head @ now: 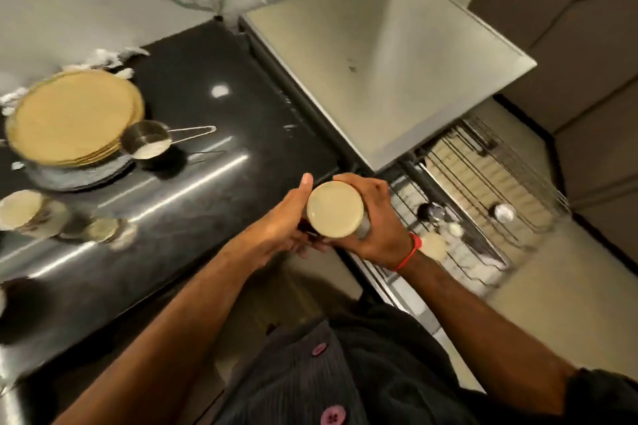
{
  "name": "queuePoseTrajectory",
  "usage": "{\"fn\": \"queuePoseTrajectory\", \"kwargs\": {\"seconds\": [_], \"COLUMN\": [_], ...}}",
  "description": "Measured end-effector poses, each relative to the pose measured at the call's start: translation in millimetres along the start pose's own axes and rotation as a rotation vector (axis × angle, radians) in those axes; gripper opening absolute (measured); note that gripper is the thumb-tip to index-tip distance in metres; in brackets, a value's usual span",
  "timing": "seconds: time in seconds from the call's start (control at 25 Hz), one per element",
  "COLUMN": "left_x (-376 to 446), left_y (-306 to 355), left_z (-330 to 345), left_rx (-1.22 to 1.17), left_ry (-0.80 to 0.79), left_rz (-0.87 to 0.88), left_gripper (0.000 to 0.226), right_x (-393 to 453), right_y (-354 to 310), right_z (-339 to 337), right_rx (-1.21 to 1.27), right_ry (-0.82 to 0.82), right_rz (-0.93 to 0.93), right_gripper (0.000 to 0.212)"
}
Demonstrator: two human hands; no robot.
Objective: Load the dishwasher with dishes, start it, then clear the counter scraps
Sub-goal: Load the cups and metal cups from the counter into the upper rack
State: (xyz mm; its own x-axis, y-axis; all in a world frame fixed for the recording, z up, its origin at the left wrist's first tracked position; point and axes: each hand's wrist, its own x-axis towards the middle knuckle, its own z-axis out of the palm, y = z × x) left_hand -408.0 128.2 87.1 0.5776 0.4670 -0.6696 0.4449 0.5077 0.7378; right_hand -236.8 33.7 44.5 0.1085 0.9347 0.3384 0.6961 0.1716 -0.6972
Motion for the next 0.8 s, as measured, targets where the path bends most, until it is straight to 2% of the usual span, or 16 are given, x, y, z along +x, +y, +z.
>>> {"fn": "queuePoseTrajectory", "kwargs": {"seconds": [0.12,0.24,0.36,0.52,0.8], "left_x": [47.3,104.7,167.1,258.4,345.4], "left_y": [7.9,10.3,11.1,-9.9,-42.1], "left_z": [59.3,118.7,157.1,182.1,212.2], "left_rx": [0.256,0.465,0.539,0.829,0.937], "left_ry": [-0.157,-0.166,-0.098,0.046,0.111], "left_rz": [0.025,0.101,0.028,-0.065,-0.221], "left_gripper": [0.077,0.054,0.042,0.041,0.035], "right_x": [-40.2,-67.0,-74.8,-70.3,-77.1], "right_y": [44.3,98.4,153.1,229.6,313.6], "right_z": [-37.4,-61.6,-69.4,-60.3,-34.3], "right_rx": [0.054,0.074,0.110,0.098,-0.026], "right_ry": [0.183,0.243,0.167,-0.030,-0.277], "right_rz": [0.308,0.541,0.707,0.810,0.950], "right_gripper": [0.095,0.091,0.085,0.081,0.102]}}
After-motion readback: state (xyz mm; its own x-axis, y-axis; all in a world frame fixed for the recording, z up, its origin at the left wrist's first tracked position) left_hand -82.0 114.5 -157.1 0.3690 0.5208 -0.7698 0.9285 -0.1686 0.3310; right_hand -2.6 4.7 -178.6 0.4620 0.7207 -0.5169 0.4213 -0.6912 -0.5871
